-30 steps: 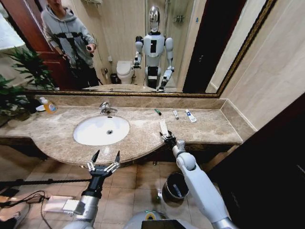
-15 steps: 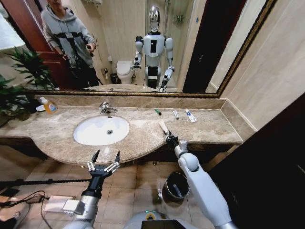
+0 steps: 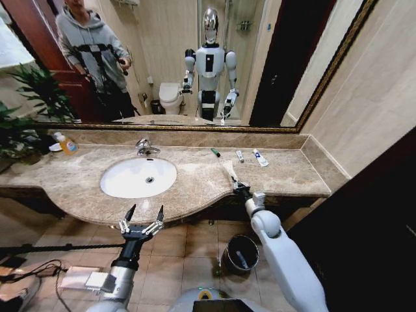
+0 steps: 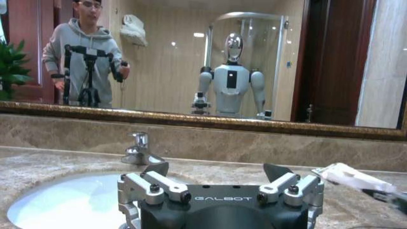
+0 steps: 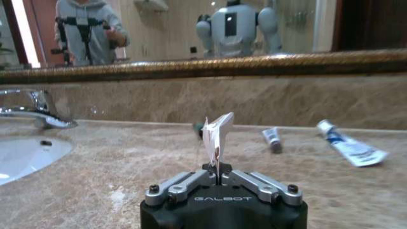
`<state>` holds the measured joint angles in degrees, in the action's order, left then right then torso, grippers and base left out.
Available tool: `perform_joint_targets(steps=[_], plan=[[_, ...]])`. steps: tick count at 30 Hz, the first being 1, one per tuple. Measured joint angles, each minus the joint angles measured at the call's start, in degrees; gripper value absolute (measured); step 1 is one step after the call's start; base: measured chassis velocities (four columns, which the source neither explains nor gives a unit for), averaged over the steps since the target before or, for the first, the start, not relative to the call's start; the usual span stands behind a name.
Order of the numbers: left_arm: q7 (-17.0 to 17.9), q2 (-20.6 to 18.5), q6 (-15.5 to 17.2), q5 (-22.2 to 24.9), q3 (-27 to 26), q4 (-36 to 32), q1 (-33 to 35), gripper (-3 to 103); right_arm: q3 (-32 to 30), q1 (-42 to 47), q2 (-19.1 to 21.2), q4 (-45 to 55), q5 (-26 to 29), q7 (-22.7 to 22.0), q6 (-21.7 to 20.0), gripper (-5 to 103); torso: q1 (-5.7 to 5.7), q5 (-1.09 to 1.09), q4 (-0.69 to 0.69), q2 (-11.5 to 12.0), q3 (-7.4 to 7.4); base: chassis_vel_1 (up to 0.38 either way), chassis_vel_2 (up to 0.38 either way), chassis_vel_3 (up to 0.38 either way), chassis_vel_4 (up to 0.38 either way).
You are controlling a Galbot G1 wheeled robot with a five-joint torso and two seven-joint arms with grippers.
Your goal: Pick up the trash from the sink and place it in the trash bin.
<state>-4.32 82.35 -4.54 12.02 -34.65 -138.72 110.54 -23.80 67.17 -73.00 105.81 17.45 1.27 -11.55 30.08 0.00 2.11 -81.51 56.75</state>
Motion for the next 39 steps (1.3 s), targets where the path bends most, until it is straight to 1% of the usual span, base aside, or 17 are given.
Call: perform_joint_targets(steps=[6, 7, 8, 10, 12, 13, 14, 15, 18, 20, 24, 25, 30, 32, 35, 37, 39], plan=[[0.0, 0.0, 0.0, 0.0, 0.0, 0.0, 0.0, 100, -3.1, 7.7, 0.6, 5.8, -0.1, -0.3, 2.0, 0, 0.0, 0.0, 0.0, 0.0, 0.0, 0.0, 0.0, 0.0, 0.0], [0.0, 0.0, 0.0, 0.0, 0.0, 0.0, 0.0, 100, -3.6, 10.8, 0.4, 7.2, -0.8, -1.4, 4.3, 0, 0.0, 0.0, -0.01, 0.0, 0.0, 0.0, 0.0, 0.0, 0.0], [0.0, 0.0, 0.0, 0.0, 0.0, 0.0, 0.0, 100, -3.6, 10.8, 0.4, 7.2, -0.8, -1.4, 4.3, 0, 0.0, 0.0, -0.01, 0.0, 0.0, 0.0, 0.0, 0.0, 0.0], [0.0, 0.0, 0.0, 0.0, 0.0, 0.0, 0.0, 100, -4.1, 13.7, -0.5, 8.4, -1.7, -2.3, 6.6, 0, 0.0, 0.0, 0.0, 0.0, 0.0, 0.0, 0.0, 0.0, 0.0], [0.0, 0.0, 0.0, 0.0, 0.0, 0.0, 0.0, 100, -4.8, 17.9, -2.4, 9.8, -2.8, -2.9, 10.3, 0, 0.0, 0.0, -0.01, 0.0, 0.0, 0.0, 0.0, 0.0, 0.0], [0.0, 0.0, 0.0, 0.0, 0.0, 0.0, 0.0, 100, -4.8, 17.9, -2.4, 9.8, -2.8, -2.9, 10.3, 0, 0.0, 0.0, -0.01, 0.0, 0.0, 0.0, 0.0, 0.0, 0.0], [0.0, 0.0, 0.0, 0.0, 0.0, 0.0, 0.0, 100, -5.0, 20.0, -3.4, 10.3, -3.4, -3.1, 12.6, 0, 0.0, -0.01, 0.0, 0.0, 0.0, 0.0, 0.0, 0.0, 0.0], [0.0, 0.0, 0.0, 0.0, 0.0, 0.0, 0.0, 100, -5.0, 20.0, -3.4, 10.3, -3.4, -3.1, 12.6, 0, 0.0, -0.01, 0.0, 0.0, 0.0, 0.0, 0.0, 0.0, 0.0], [0.0, 0.0, 0.0, 0.0, 0.0, 0.0, 0.0, 100, -4.9, 25.7, -5.2, 10.6, -4.8, -3.4, 18.5, 0, 0.0, -0.01, 0.0, 0.0, 0.0, 0.0, 0.0, 0.0, 0.0], [0.0, 0.0, 0.0, 0.0, 0.0, 0.0, 0.0, 100, -4.8, 26.8, -5.7, 10.4, -5.2, -3.5, 19.7, 0, 0.0, 0.0, 0.0, 0.0, 0.0, 0.0, 0.0, 0.0, 0.0], [0.0, 0.0, 0.0, 0.0, 0.0, 0.0, 0.0, 100, -4.0, 32.9, -7.9, 7.1, -7.7, -4.8, 27.6, 0, 0.0, 0.0, 0.0, 0.0, 0.0, 0.0, 0.0, 0.0, 0.0], [0.0, 0.0, 0.0, 0.0, 0.0, 0.0, 0.0, 100, -4.0, 32.9, -7.9, 7.1, -7.7, -4.8, 27.6, 0, 0.0, 0.0, 0.0, 0.0, 0.0, 0.0, 0.0, 0.0, 0.0], [0.0, 0.0, 0.0, 0.0, 0.0, 0.0, 0.0, 100, -4.0, 36.5, -7.5, 1.5, -8.1, -6.3, 33.1, 0, 0.0, 0.0, 0.0, 0.0, 0.0, 0.0, 0.0, 0.0, 0.0], [0.0, 0.0, 0.0, 0.0, 0.0, 0.0, 0.0, 100, -4.0, 37.1, -7.5, 0.0, -8.1, -6.3, 33.7, 0, 0.0, 0.0, 0.0, 0.0, 0.0, 0.0, 0.0, 0.0, 0.0], [0.0, 0.0, 0.0, 0.0, 0.0, 0.0, 0.0, 100, -3.9, 36.7, -7.5, -7.1, -8.8, -6.1, 35.0, 0, 0.0, 0.0, -0.01, 0.0, 0.0, 0.0, 0.0, 0.0, 0.0], [0.0, 0.0, 0.0, 0.0, 0.0, 0.0, 0.0, 100, -3.8, 36.2, -7.5, -8.5, -9.1, -6.0, 35.1, 0, 0.0, 0.0, -0.01, 0.0, 0.0, 0.0, 0.0, 0.0, 0.0], [0.0, 0.0, 0.0, 0.0, 0.0, 0.0, 0.0, 100, -3.5, 33.7, -7.6, -13.6, -9.7, -5.2, 34.3, 0, 0.0, 0.01, 0.0, 0.0, 0.0, 0.0, 0.0, 0.0, 0.0]])
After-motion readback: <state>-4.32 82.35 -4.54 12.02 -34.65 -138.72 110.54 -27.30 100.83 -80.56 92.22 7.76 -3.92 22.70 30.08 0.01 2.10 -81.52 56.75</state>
